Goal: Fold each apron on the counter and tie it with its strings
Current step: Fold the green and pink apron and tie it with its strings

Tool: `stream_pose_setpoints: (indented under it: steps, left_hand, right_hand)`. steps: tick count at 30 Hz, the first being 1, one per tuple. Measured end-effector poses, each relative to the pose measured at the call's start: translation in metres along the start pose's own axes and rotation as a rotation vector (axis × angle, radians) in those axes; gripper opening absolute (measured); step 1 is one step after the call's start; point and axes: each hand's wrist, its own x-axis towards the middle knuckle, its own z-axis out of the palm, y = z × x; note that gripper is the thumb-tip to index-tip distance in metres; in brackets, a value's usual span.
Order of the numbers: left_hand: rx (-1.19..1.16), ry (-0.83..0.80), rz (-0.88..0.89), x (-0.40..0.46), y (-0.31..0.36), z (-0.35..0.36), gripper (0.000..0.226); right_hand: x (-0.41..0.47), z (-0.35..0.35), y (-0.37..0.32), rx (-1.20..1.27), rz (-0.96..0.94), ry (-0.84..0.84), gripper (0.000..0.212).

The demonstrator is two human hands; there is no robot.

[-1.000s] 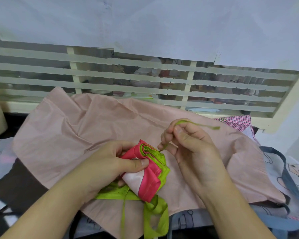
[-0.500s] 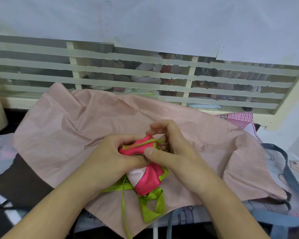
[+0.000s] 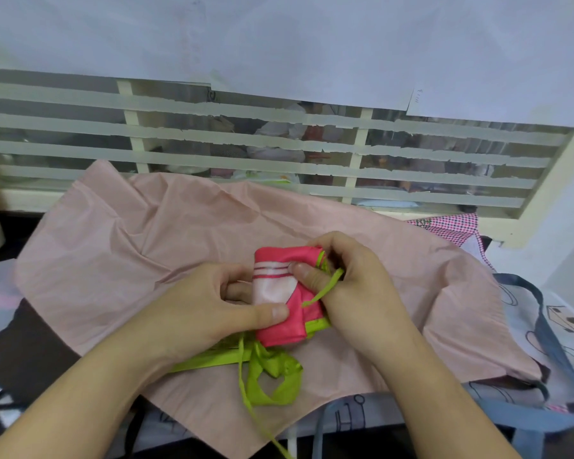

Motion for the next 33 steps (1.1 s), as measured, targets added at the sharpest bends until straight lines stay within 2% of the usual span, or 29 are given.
stream_pose_setpoints:
  steps: [5, 9, 12, 16, 20, 24, 26, 29, 33]
  left_hand:
    - [0.198, 0.085, -0.046, 0.001, -0.001, -0.011, 0.024]
    - [0.146, 0.058, -0.038, 0.001, 0.000, -0.014, 0.024]
    - [0.028, 0.022, 0.065, -0.001, 0.002, -0.015, 0.030]
    - [0.060, -0.008, 0.271, -0.002, 0.000, -0.010, 0.034]
    - [0.120, -0.082, 0.344, -0.003, -0.002, 0.004, 0.022]
    - [0.133, -0.040, 0.380, -0.001, -0.007, 0.013, 0.024]
    - [0.100, -0.015, 0.373, 0.000, -0.006, 0.017, 0.018]
    - [-0.005, 0.090, 0.324, 0.000, -0.006, 0.022, 0.013]
    - [-0.204, 0.170, 0.218, -0.002, -0.002, 0.019, 0.020]
  right_hand:
    - [0.002, -0.004, 0.002, -0.051, 0.000, 0.087, 0.012]
    - [0.003, -0.006, 0.004, -0.070, 0.041, 0.107, 0.015]
    - [0.003, -0.005, 0.004, -0.170, 0.040, 0.086, 0.019]
    - [0.000, 0.002, 0.006, -0.332, -0.041, 0.095, 0.024]
    - [-0.003, 0.011, 0.006, -0.232, 0.012, -0.007, 0.023]
    - [-0.003, 0.017, 0.012, -0.203, 0.098, -0.037, 0.027]
    - [-0.003, 0.017, 0.012, -0.176, 0.122, -0.036, 0.024]
    - [-0.005, 0.020, 0.008, 0.013, 0.218, -0.045, 0.029]
    - [-0.004, 0.024, 0.004, 0.806, 0.387, -0.169, 0.035]
